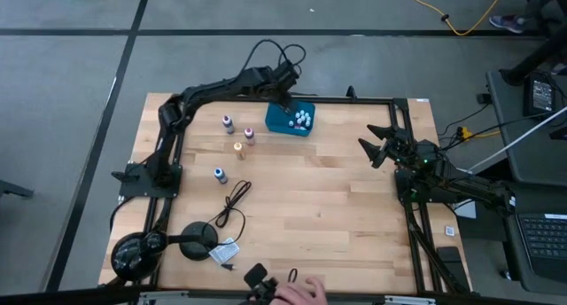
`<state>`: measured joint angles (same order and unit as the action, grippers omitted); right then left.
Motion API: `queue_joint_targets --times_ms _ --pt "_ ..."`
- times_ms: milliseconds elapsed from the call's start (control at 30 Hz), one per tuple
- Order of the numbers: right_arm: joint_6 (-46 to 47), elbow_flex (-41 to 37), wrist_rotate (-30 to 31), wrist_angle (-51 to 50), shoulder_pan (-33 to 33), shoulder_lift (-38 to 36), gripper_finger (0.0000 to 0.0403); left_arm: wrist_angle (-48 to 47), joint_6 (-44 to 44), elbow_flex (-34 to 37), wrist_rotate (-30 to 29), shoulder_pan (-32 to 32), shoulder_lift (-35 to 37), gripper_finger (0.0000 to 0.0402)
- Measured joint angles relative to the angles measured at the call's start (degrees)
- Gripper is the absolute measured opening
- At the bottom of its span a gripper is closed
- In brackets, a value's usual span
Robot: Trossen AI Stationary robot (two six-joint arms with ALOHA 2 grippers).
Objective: Pick & Place food coloring
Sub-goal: Put the large orange food coloring bottle into the blue container
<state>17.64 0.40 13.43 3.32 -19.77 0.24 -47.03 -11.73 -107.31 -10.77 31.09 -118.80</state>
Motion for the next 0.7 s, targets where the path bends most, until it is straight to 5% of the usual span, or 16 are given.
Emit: queue_joint_targets --times_ms 467,700 --pt "0.0 0.0 0.0 0.0 0.0 0.0 0.0392 2.9 1.1 0.0 2.3 -0.3 -6.4 0.0123" --pt "-0.1 0.0 0.0 0.0 0.0 0.0 0.0392 3.7 3.3 0.0 2.3 -0.3 -5.9 0.016"
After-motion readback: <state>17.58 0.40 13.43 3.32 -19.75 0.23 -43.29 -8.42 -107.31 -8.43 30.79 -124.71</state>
